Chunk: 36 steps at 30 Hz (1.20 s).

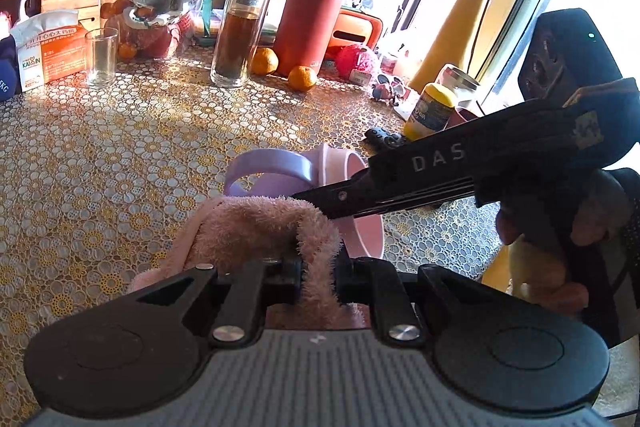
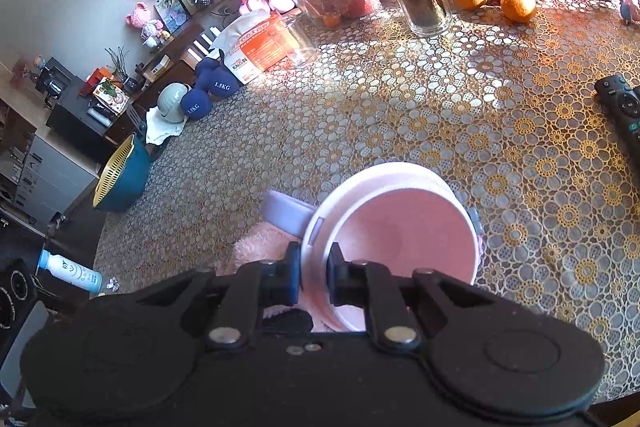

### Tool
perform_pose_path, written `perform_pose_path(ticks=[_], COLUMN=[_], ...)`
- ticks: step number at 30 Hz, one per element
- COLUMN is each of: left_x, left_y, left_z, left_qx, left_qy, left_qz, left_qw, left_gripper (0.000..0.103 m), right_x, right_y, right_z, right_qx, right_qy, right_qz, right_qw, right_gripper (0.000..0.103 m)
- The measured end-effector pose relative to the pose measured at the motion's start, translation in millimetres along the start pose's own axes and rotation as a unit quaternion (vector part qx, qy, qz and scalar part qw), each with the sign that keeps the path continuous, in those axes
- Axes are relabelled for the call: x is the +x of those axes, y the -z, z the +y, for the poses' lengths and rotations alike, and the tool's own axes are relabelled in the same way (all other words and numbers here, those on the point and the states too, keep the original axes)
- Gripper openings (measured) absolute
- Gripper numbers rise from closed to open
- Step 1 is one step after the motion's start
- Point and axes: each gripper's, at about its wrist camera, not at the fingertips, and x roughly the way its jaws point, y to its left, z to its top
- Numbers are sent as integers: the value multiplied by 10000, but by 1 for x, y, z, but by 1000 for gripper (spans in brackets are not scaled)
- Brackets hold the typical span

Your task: Organize objects

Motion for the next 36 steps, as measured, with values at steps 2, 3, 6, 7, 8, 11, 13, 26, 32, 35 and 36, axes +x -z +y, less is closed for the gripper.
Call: perform_pose_path(ticks=[2, 3, 6, 7, 8, 11, 13, 26, 32, 35, 36], left_x=[3, 4, 3, -1, -5, -14, -15, 1, -4, -8, -9], left_y=[1, 1, 2, 2, 2, 0, -2, 0, 5, 8, 8], left_z=[6, 7, 8, 8, 6, 0, -6, 7, 42, 61, 66], left_qx=[-86, -89, -50, -42, 4, 107, 199, 87, -300, -496, -547], left_qy=[73, 65, -83, -15, 26, 141, 200, -1, -382, -594, -661], left_qz=[25, 33, 87, 60, 19, -51, -45, 89, 114, 131, 128], left_qw=[9999, 9999, 9999, 10000, 10000, 9998, 9996, 9999, 9988, 9969, 9962], left_gripper=[14, 14, 14, 14, 14, 14, 14, 14, 14, 14, 14], right_x=[-1, -1, -1, -2, -3, -4, -6, -14, -16, -17, -17], right_y=[0, 0, -1, -1, -2, -5, -5, -4, -10, -10, -10], right_z=[-1, -2, -4, -4, -3, -2, 0, 5, 10, 12, 12], right_qx=[-12, -22, -26, -70, -118, -179, -253, -339, -619, -870, -940], right_qy=[-10, -8, -31, -22, 3, 6, -25, -67, 47, 302, 398], right_qz=[18, 26, 29, 7, -9, 6, 43, 8, -68, -102, -107], right_qw=[10000, 10000, 10000, 10000, 9999, 9998, 9997, 9994, 9980, 9957, 9947], right_gripper=[12, 12, 12, 12, 12, 12, 12, 12, 12, 12, 13])
